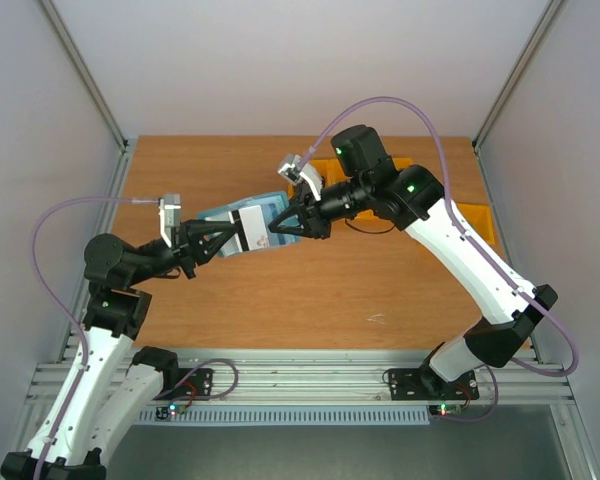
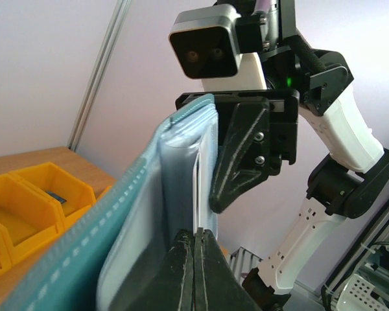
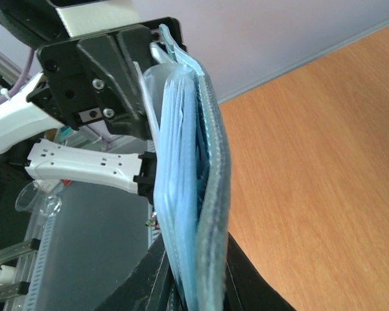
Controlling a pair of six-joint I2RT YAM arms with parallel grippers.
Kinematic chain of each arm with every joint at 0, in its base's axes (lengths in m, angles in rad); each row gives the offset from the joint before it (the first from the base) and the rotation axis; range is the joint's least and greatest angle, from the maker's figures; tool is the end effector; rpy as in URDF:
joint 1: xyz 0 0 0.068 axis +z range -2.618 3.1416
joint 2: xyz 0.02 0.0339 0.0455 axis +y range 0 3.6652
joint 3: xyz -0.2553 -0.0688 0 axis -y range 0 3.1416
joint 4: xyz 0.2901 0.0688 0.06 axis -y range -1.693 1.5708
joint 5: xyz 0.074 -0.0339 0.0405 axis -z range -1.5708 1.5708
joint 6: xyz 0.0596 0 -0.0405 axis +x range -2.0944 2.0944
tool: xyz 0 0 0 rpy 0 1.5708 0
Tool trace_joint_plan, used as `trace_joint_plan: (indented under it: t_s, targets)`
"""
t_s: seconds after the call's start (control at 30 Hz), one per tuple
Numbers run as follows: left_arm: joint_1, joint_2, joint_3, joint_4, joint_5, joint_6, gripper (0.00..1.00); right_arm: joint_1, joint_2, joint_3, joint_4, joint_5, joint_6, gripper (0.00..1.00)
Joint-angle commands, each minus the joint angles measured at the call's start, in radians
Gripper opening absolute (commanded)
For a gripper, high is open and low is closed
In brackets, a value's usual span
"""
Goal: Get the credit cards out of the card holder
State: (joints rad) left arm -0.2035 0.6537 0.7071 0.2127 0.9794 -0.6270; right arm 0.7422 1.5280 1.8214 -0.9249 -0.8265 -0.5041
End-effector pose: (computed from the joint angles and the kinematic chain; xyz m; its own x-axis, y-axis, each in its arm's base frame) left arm 0.1930 -0.0903 0.3724 -0.3178 -0.2684 -0.9094 0.8776 0.2799 -0.3893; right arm 0.2370 0.2768 0.4424 0.0516 -0.3967 -0.9165 -0.9942 -0.1069 -0.0096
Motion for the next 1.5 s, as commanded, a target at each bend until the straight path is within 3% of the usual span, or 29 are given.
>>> trace_joint_plan:
  t_s: [0.0, 0.27, 0.63, 0.9, 0.97, 1.1, 1.47]
  targets:
    - [0.015, -0.015, -0.01, -0.011, -0.021, 0.034, 0.0, -0.023, -0.044, -0.007, -0.043, -0.021, -0.032, 0.01]
    - [0.017, -0.014, -0.004, -0.048, -0.027, 0.056, 0.0, -0.041, -0.045, -0.007, -0.039, -0.029, -0.026, 0.01]
    - [0.023, -0.03, 0.017, -0.264, -0.143, 0.216, 0.0, -0.186, -0.048, -0.08, -0.08, 0.039, 0.051, 0.01]
    - [0.023, -0.064, 0.077, -0.323, -0.155, 0.489, 0.0, -0.169, 0.09, -0.201, -0.046, 0.034, 0.171, 0.01]
    - [0.023, -0.065, 0.089, -0.26, -0.137, 0.479, 0.0, -0.146, 0.123, -0.257, 0.027, 0.008, 0.21, 0.01]
    - [0.023, -0.052, 0.103, -0.087, -0.092, 0.319, 0.0, -0.112, 0.233, -0.316, 0.138, -0.006, 0.308, 0.01]
    - [0.023, -0.043, 0.187, -0.013, -0.113, 0.19, 0.0, -0.114, 0.45, -0.423, 0.249, 0.008, 0.489, 0.01]
